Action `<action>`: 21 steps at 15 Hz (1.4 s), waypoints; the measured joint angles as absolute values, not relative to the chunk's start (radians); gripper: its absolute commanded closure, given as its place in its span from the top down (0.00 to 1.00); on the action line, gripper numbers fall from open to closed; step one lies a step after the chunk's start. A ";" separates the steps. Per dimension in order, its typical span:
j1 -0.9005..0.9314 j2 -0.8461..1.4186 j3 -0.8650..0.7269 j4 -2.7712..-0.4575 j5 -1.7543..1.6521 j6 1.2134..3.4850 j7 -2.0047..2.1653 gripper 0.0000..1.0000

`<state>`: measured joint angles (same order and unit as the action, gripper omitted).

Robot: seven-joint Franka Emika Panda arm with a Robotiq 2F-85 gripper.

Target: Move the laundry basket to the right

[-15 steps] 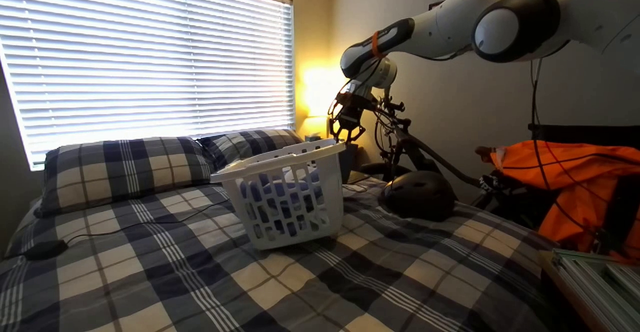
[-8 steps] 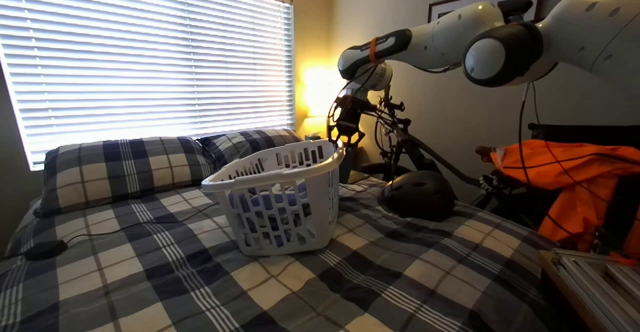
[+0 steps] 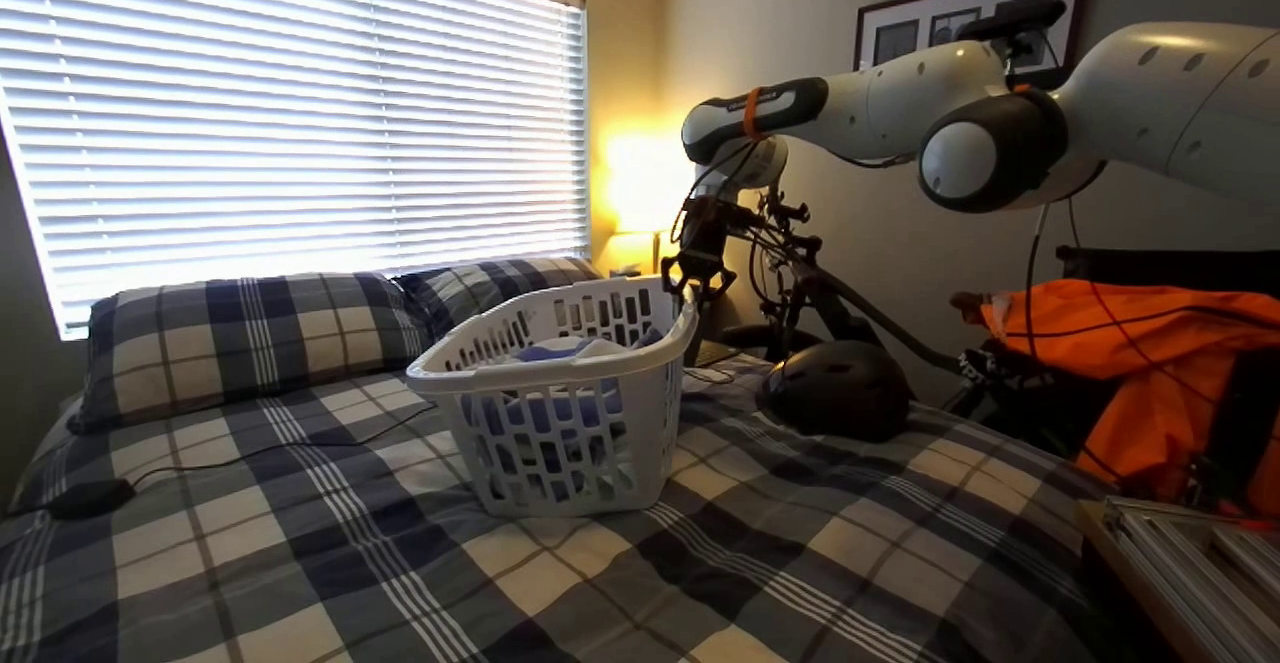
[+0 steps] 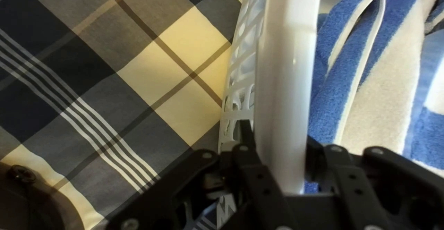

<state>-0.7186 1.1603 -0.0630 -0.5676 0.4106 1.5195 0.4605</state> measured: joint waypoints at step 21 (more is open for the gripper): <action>-0.711 1.125 -0.064 -0.572 0.364 1.467 0.189 1.00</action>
<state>-0.7114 1.1252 -0.0637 -0.5718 0.3637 1.4666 0.1887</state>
